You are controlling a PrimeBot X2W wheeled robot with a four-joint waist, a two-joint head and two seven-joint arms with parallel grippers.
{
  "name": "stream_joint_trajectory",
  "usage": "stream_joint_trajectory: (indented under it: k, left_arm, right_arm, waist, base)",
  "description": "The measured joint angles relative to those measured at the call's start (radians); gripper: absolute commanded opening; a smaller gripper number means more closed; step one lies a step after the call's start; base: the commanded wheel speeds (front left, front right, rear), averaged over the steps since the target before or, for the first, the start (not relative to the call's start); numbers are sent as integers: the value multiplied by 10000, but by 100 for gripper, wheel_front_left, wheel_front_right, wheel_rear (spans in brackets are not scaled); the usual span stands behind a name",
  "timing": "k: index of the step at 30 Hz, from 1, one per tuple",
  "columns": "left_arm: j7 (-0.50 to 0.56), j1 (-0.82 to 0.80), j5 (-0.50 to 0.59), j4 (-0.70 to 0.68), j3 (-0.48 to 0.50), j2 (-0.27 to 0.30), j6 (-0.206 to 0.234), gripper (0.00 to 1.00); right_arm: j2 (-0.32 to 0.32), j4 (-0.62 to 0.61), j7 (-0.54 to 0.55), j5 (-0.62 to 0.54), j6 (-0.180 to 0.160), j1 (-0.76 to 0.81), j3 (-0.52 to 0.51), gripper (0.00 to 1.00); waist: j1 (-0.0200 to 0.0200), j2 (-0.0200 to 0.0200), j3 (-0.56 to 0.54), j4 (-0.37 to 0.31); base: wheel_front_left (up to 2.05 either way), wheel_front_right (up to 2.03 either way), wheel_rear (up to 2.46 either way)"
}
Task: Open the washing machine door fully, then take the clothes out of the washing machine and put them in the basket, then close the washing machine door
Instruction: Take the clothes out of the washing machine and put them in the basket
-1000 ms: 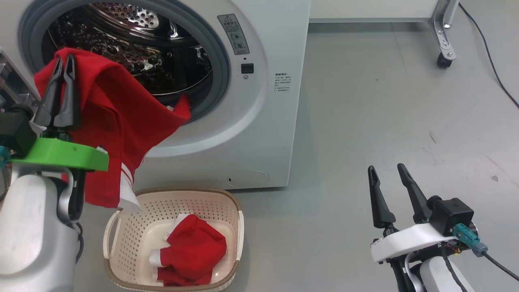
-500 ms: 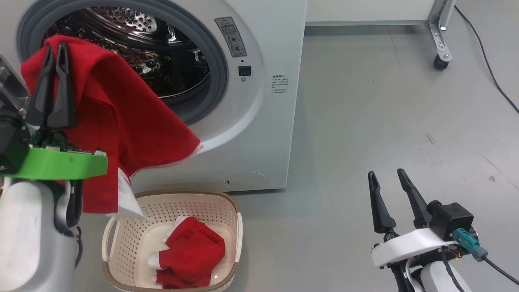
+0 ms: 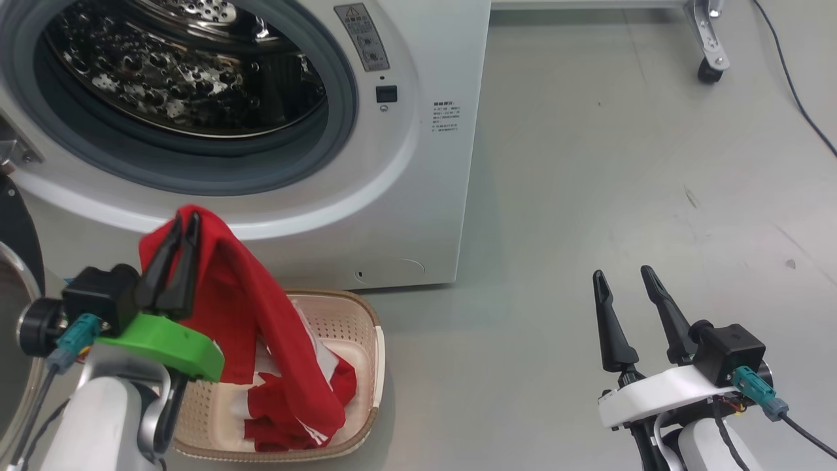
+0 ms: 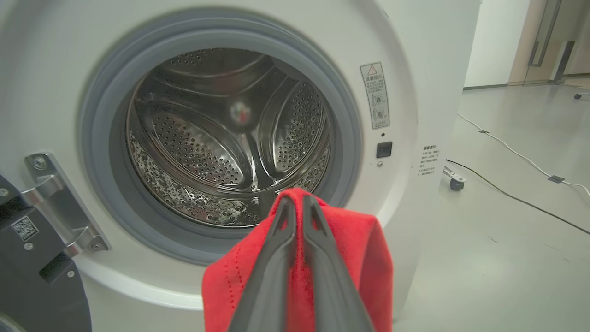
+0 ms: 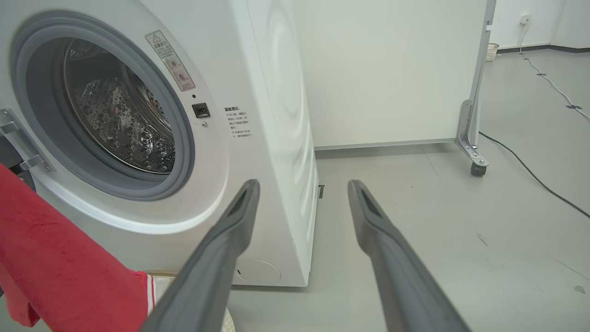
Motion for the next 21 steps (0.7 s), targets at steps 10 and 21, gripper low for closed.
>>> stream_joint_trajectory:
  k: [10, 21]
  left_arm:
    - [729, 290, -31, 794, -151, 228, -77, 0]
    - [1195, -151, 320, 1313, -959, 558, -192, 0]
  right_arm:
    - [21, -182, 0, -165, 29, -209, 209, 100]
    - [31, -460, 0, -290, 29, -653, 309, 100]
  waist:
    - [0, 0, 795, -142]
    - [0, 0, 2069, -478]
  base:
    - [0, 0, 0]
    - [0, 0, 0]
